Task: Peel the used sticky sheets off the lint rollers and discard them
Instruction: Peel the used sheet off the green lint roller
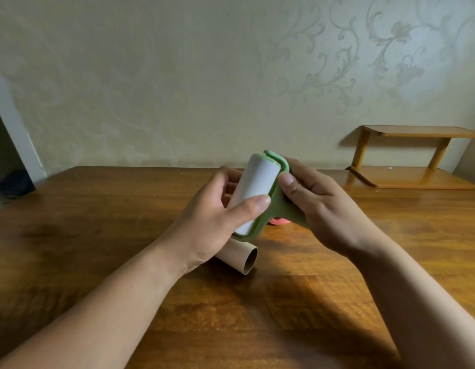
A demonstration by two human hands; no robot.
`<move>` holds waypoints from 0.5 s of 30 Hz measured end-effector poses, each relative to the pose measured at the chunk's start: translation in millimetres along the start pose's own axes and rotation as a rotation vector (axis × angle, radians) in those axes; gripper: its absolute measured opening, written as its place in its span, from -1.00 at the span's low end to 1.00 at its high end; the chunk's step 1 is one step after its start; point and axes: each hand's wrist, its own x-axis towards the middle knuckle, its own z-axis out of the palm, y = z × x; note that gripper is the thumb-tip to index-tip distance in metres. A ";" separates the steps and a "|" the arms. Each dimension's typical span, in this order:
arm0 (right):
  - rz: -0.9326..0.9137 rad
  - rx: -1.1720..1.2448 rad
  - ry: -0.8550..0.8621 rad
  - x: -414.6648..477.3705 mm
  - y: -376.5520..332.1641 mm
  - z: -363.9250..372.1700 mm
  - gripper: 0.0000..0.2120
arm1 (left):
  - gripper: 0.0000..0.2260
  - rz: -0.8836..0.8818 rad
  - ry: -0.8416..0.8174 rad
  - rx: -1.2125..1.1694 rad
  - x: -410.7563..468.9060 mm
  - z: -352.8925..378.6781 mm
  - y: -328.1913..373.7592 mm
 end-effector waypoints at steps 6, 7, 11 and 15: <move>-0.034 -0.057 0.019 0.0 -0.2 1.5 -0.64 | -0.31 -0.010 -0.049 -0.088 -0.9 1.3 -4.6; -0.043 -0.061 0.022 0.1 -1.1 0.9 -0.64 | -0.32 -0.008 -0.053 -0.118 -0.9 2.1 -3.1; -0.088 -0.090 0.023 -1.1 -4.4 2.4 -0.64 | -0.55 0.012 -0.027 -0.187 -1.9 1.1 3.4; -0.109 -0.099 0.073 -1.9 -5.0 7.4 -0.68 | -0.57 -0.041 -0.093 -0.288 -4.0 1.1 5.2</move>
